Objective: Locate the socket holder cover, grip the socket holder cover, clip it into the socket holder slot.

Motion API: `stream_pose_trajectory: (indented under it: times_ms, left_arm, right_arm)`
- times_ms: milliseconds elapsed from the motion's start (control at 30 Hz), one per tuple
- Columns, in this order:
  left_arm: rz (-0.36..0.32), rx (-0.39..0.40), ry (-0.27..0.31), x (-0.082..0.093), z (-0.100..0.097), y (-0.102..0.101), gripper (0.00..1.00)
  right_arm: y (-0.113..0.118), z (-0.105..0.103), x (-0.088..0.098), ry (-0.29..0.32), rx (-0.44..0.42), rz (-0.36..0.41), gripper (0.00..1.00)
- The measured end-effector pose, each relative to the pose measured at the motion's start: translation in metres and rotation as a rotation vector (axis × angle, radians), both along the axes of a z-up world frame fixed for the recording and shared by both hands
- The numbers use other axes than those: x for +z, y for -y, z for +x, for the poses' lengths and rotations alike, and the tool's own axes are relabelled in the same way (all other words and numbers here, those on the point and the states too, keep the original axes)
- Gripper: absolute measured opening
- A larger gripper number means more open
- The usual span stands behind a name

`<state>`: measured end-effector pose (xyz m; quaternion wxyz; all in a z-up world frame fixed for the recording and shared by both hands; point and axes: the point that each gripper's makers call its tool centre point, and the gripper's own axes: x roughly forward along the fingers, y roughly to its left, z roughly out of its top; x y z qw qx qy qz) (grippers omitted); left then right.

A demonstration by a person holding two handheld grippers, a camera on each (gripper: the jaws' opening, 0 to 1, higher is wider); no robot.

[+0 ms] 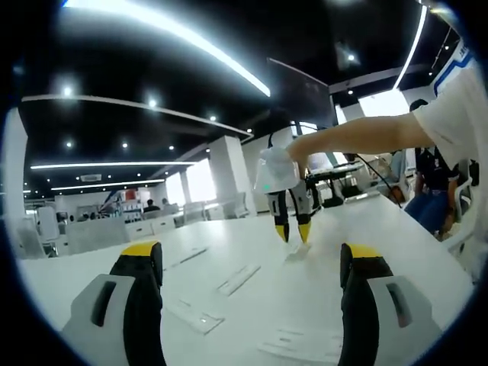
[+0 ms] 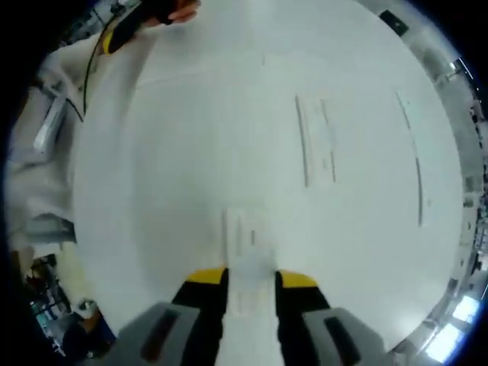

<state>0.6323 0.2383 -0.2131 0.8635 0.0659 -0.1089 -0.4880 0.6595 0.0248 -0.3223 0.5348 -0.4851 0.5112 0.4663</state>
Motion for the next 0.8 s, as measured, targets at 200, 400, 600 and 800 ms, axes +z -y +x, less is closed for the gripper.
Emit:
stream_pose_trajectory:
  times_ms: [200, 400, 600, 800]
  left_arm:
    - [0.004, -0.002, 0.000, -0.001, 0.000, 0.001, 0.95]
    - [0.010, -0.003, 0.001, -0.002, -0.001, 0.001, 0.95]
    - [-0.002, -0.011, 0.002, 0.000, -0.002, 0.001, 0.95]
    - [0.004, -0.014, 0.004, -0.002, -0.002, 0.002, 0.95]
  right_arm:
    - [-0.001, 0.010, 0.000, 0.004, -0.001, -0.027, 0.26]
    - [-0.003, 0.024, 0.000, 0.006, 0.002, -0.023, 0.26]
    - [-0.003, 0.034, -0.003, 0.010, 0.016, -0.022, 0.26]
    - [-0.001, 0.045, -0.002, 0.015, 0.009, -0.027, 0.26]
